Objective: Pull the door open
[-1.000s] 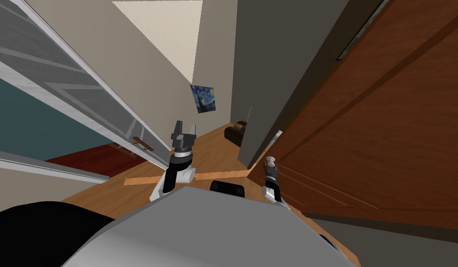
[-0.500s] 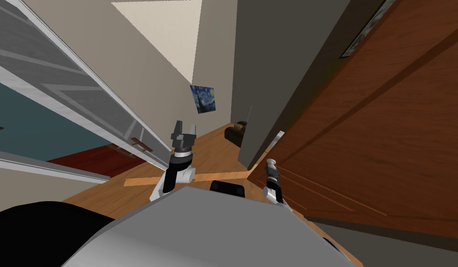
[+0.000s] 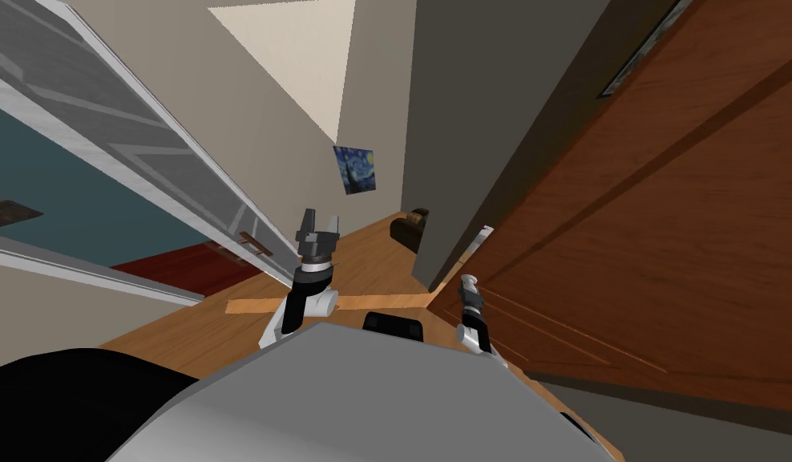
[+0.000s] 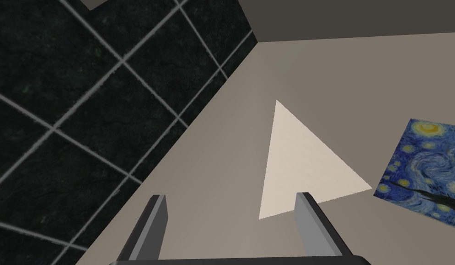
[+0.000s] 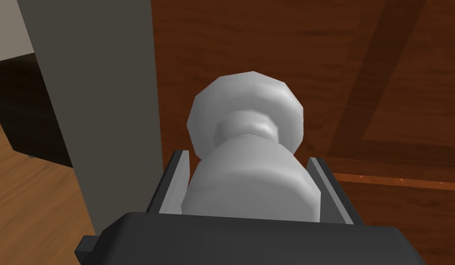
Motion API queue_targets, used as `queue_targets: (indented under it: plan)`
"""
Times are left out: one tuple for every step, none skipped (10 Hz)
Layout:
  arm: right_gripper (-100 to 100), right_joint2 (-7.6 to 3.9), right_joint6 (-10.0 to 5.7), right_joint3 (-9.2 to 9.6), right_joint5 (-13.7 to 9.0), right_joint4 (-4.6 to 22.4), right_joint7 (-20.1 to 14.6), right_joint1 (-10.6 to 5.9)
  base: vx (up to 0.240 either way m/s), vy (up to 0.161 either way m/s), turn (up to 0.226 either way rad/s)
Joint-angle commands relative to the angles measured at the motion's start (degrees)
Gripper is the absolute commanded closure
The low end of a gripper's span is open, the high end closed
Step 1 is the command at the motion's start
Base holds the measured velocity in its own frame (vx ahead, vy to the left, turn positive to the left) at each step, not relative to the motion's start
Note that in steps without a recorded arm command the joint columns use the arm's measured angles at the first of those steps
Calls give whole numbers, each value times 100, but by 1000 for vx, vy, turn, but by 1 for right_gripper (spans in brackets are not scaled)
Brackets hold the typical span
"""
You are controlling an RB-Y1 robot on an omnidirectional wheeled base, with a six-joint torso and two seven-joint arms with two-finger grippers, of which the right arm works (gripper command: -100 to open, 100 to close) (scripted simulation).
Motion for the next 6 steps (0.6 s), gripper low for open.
queue_targets:
  plan:
    - [100,-57,-20,145,48,-52,-156,89,-225,-3,97]
    - [100,-105,-37,217,73,-77,-244,121,-256,-8,121]
    - [100,-154,-54,292,99,-103,-333,153,-214,-26,87]
    - [100,-202,-70,365,124,-128,-422,185,-194,-36,114]
    - [100,-271,-94,470,160,-164,-548,231,-229,-15,146]
    - [100,-311,-108,532,181,-185,-622,258,-228,-4,108]
